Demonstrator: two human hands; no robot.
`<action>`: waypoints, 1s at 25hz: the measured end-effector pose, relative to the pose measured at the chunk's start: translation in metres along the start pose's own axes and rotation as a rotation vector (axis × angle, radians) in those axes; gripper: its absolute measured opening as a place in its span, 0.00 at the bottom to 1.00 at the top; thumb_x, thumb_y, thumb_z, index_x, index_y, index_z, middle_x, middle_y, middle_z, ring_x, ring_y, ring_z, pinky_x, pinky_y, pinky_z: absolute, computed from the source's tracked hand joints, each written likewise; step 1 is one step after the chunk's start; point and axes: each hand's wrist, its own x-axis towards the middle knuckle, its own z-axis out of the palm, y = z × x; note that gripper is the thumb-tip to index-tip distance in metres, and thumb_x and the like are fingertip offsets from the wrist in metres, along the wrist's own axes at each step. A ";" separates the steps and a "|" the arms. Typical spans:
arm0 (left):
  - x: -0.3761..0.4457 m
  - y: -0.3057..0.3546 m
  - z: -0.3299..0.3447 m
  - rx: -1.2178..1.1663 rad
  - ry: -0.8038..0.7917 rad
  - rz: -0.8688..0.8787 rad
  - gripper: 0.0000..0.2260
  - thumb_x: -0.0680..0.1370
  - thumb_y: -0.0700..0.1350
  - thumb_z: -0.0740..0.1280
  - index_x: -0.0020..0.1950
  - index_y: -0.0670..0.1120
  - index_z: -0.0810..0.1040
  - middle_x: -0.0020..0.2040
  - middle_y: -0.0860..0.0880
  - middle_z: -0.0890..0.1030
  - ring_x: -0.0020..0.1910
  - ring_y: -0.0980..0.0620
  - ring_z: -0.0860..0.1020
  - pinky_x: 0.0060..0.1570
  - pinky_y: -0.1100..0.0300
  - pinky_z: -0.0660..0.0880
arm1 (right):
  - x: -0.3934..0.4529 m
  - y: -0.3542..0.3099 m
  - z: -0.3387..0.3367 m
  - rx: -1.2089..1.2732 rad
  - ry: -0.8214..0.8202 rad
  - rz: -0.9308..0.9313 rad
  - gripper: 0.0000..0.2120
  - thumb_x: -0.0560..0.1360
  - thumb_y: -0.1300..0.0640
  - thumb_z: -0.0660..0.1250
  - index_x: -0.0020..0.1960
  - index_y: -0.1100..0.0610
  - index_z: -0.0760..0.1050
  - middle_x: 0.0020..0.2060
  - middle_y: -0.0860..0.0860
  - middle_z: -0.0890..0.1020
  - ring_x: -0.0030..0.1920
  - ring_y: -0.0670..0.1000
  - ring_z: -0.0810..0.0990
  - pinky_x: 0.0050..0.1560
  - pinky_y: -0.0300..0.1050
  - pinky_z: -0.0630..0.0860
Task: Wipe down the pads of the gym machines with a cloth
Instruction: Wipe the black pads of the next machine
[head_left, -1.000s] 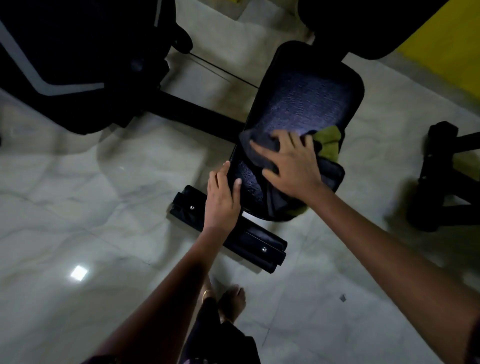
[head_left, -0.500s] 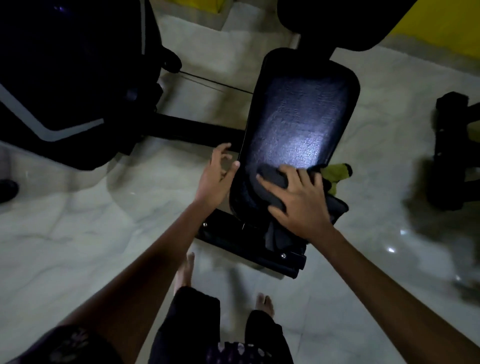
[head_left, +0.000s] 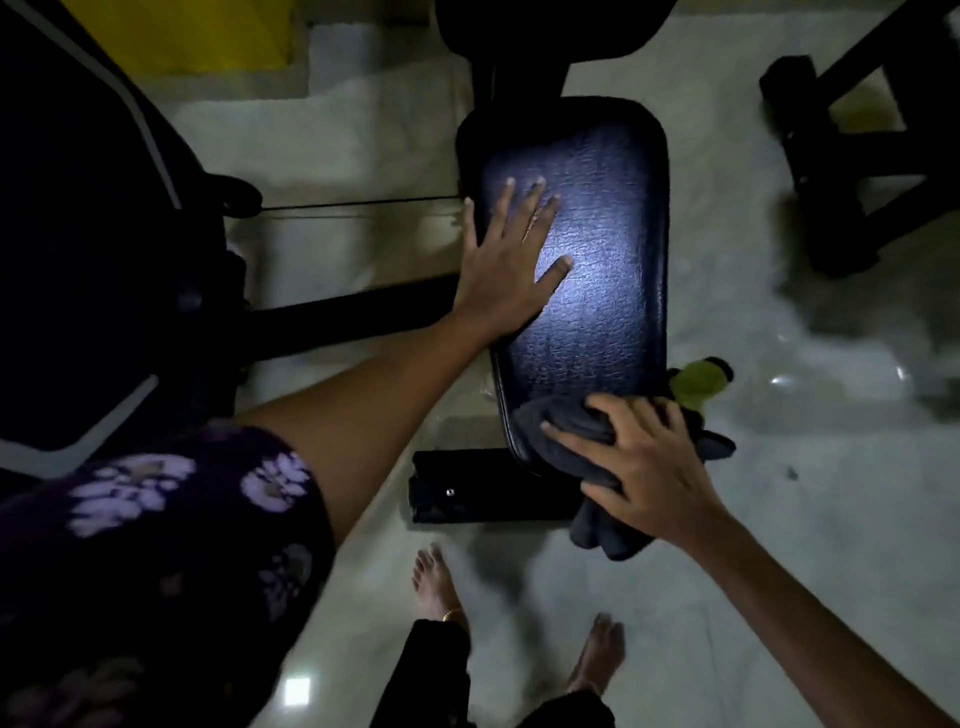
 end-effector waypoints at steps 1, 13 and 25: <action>-0.002 0.002 0.003 -0.004 0.030 -0.011 0.30 0.79 0.62 0.54 0.77 0.50 0.57 0.78 0.51 0.54 0.77 0.48 0.48 0.71 0.41 0.40 | -0.002 0.007 0.000 0.010 0.029 0.123 0.29 0.66 0.44 0.61 0.67 0.40 0.68 0.58 0.55 0.73 0.51 0.58 0.72 0.48 0.52 0.63; -0.004 0.017 -0.002 -0.170 0.014 -0.194 0.33 0.76 0.64 0.59 0.77 0.53 0.55 0.78 0.56 0.49 0.77 0.53 0.43 0.68 0.34 0.49 | -0.019 -0.035 0.011 -0.036 0.053 0.141 0.29 0.65 0.44 0.62 0.67 0.42 0.71 0.60 0.55 0.72 0.52 0.56 0.69 0.49 0.51 0.63; -0.010 0.018 0.010 -0.185 0.121 -0.169 0.32 0.76 0.65 0.57 0.76 0.52 0.59 0.77 0.55 0.54 0.77 0.51 0.47 0.68 0.36 0.53 | 0.006 -0.108 0.034 0.016 0.190 0.847 0.29 0.65 0.42 0.61 0.66 0.40 0.71 0.58 0.56 0.74 0.50 0.55 0.68 0.46 0.51 0.61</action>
